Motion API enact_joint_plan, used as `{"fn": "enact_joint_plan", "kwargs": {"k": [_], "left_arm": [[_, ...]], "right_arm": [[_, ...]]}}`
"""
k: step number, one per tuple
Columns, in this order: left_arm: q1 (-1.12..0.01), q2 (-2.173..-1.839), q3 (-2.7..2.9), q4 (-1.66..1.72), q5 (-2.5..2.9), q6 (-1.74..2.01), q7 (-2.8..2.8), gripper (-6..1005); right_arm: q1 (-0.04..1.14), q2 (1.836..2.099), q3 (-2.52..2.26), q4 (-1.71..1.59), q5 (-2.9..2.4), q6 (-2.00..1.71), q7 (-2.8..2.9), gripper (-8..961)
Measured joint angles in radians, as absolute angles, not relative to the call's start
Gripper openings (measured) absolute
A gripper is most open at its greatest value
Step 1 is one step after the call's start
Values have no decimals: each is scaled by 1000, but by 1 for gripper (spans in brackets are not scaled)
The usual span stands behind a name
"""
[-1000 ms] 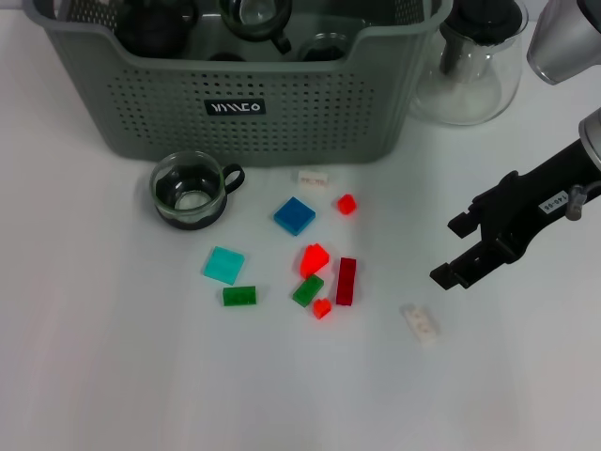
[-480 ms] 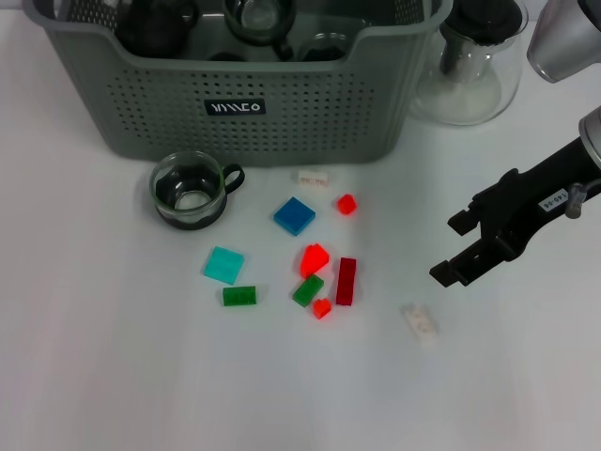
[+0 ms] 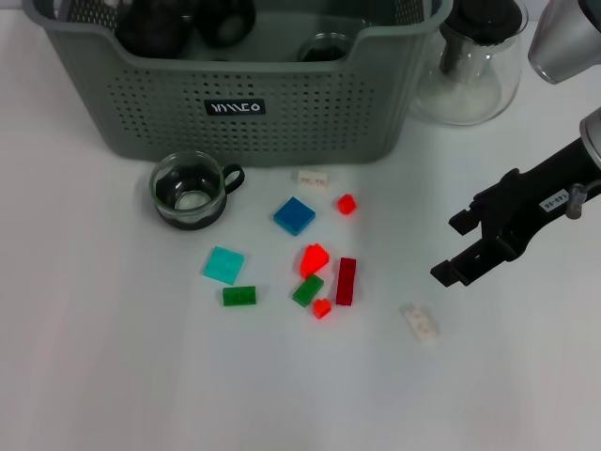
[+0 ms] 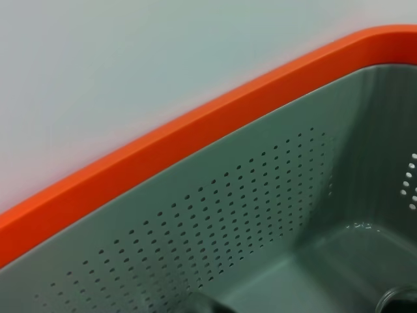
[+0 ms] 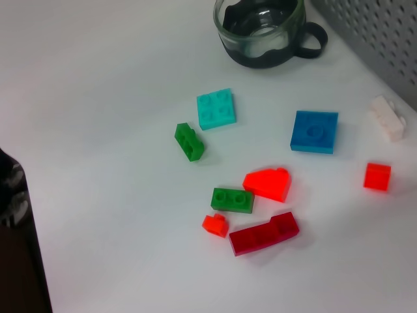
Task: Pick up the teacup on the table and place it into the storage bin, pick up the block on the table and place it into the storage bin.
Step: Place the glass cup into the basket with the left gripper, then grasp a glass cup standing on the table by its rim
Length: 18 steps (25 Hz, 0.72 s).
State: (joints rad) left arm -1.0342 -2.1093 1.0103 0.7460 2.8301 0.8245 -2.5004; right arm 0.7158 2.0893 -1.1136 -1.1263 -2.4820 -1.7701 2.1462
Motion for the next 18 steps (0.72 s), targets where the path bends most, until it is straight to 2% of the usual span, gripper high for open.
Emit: {"fn": "enact_joint_plan", "kwargs": {"k": [4, 9, 15, 18], "left_arm": [[-1016, -2111, 1007, 805, 2822, 856, -2502, 322], [-953, -2133, 997, 1025, 2818, 951, -2519, 439], [-850, -2135, 942, 1301, 2677, 1073, -2555, 676], [-753, -2126, 899, 1423, 2429, 1158, -2472, 682]], "right_arm": [[713, 2089, -1114, -1127, -2482, -1769, 2145, 896], [711, 2089, -1114, -1128, -2482, -1766, 2143, 896], [712, 2089, -1114, -1131, -2482, -1770, 2141, 897], [712, 2087, -1114, -1130, -2482, -1770, 2140, 897]]}}
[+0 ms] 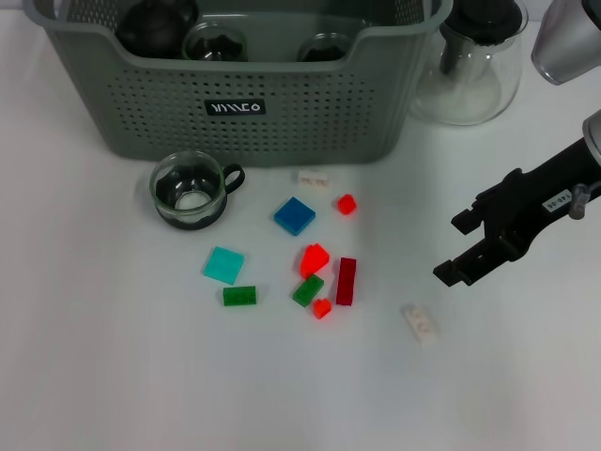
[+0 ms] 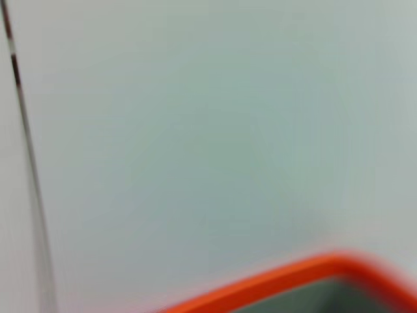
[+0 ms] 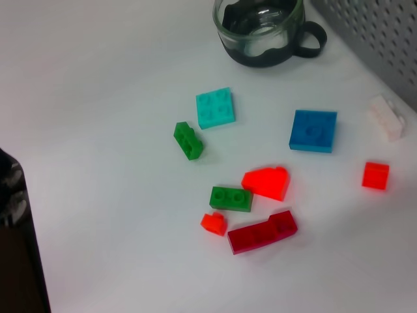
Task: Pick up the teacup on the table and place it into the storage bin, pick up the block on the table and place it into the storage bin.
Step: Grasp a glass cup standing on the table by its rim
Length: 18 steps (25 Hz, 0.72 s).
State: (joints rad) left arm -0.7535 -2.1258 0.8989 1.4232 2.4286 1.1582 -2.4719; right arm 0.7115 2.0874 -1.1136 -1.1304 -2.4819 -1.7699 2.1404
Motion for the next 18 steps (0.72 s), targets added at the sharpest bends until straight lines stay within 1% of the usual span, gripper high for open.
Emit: {"fn": "enact_joint_plan", "kwargs": {"k": [1, 2, 4, 6, 10, 14, 16, 18], "left_arm": [[-700, -2122, 854, 1470, 2248, 1235, -2380, 684], [-681, -2121, 824, 1480, 2166, 1283, -2327, 684], [-681, -2121, 824, 1480, 2166, 1283, -2327, 683], [-633, -2125, 715, 1486, 1973, 1536, -2124, 682], [-602, -2126, 688, 1490, 1965, 1727, -2008, 680], [-546, -2127, 704, 1497, 1980, 1885, -1908, 679], [-512, -2133, 736, 1515, 2019, 1912, -1864, 678], [-483, -2147, 770, 1534, 2076, 1915, -1815, 677]], "right_arm": [[711, 2087, -1113, -1130, -2482, -1770, 2140, 897], [711, 2086, -1112, -1129, -2482, -1770, 2140, 897], [711, 2086, -1110, -1127, -2482, -1770, 2140, 897], [710, 2086, -1109, -1126, -2482, -1768, 2139, 896], [707, 2086, -1106, -1123, -2482, -1759, 2139, 896], [699, 2088, -1105, -1121, -2482, -1748, 2138, 896], [695, 2089, -1105, -1120, -2482, -1743, 2139, 896], [691, 2089, -1104, -1118, -2482, -1740, 2140, 896]]}}
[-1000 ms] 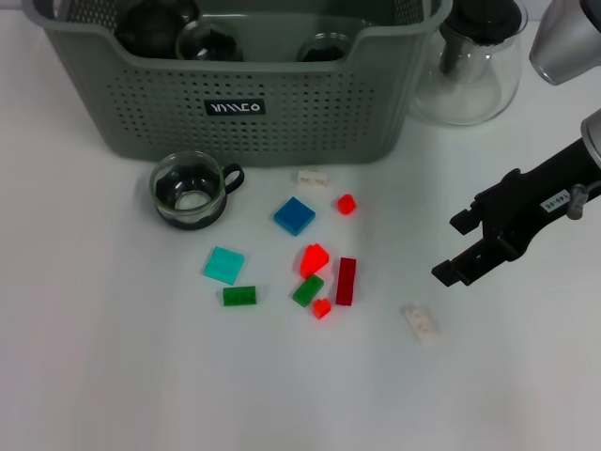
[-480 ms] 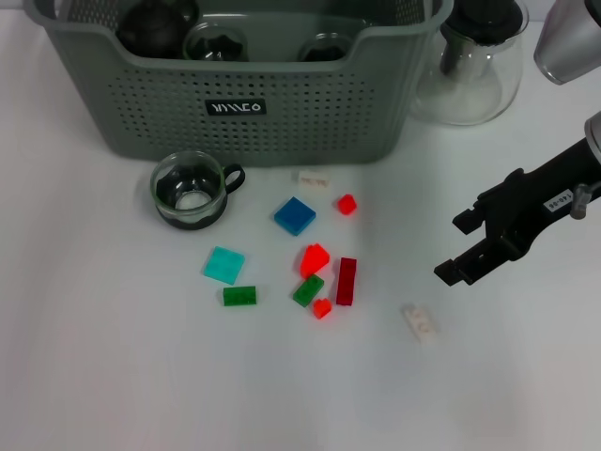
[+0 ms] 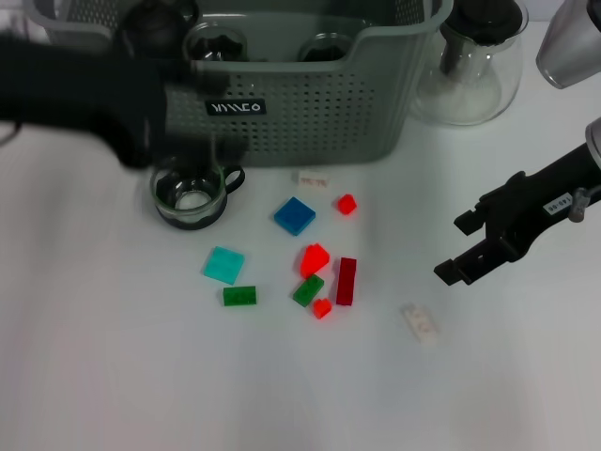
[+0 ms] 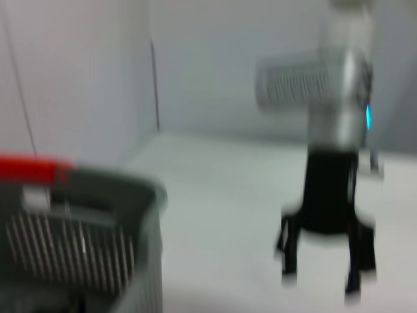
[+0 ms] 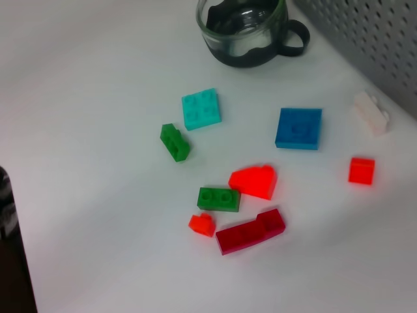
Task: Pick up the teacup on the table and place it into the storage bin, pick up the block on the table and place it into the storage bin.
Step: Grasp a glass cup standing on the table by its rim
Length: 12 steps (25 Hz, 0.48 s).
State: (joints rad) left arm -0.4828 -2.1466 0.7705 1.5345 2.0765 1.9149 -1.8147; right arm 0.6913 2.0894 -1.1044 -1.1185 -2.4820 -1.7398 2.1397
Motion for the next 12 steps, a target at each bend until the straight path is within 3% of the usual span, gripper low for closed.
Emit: {"fn": "enact_joint_plan", "kwargs": {"k": [4, 12], "left_arm": [[-453, -2171, 849, 1537, 2231, 1904, -1713, 676], [-497, -2173, 1027, 1436, 2516, 1706, -1733, 675]], "right_arm": [[690, 2092, -1104, -1109, -2481, -1737, 2143, 897], [691, 2097, -1106, -1106, -2475, -1733, 2163, 896]]}}
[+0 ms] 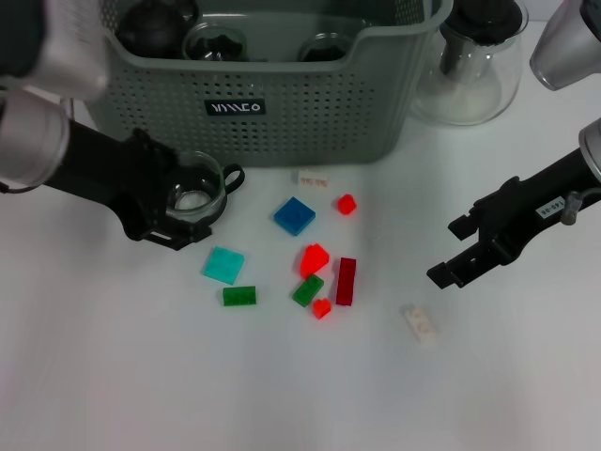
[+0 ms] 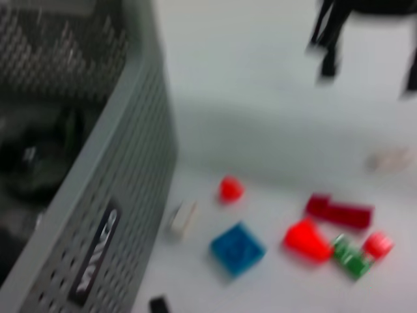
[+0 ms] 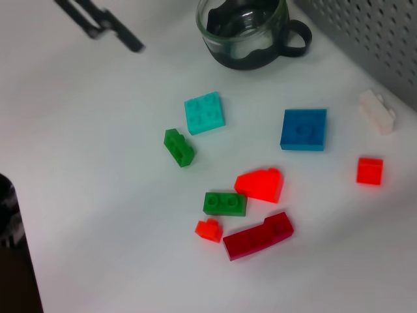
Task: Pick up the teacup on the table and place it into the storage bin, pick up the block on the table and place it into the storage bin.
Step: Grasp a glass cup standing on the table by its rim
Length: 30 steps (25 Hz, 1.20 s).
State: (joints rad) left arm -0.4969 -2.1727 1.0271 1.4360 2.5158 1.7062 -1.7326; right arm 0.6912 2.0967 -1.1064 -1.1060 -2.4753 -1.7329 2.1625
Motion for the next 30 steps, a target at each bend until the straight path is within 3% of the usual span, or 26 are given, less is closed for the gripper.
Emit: {"fn": "enact_joint_plan", "kwargs": {"k": [30], "left_arm": [[-583, -2174, 1367, 1222, 2797, 1400, -1864, 671]], "right_arm": [[684, 2097, -1109, -1095, -2474, -1726, 2178, 896]]}}
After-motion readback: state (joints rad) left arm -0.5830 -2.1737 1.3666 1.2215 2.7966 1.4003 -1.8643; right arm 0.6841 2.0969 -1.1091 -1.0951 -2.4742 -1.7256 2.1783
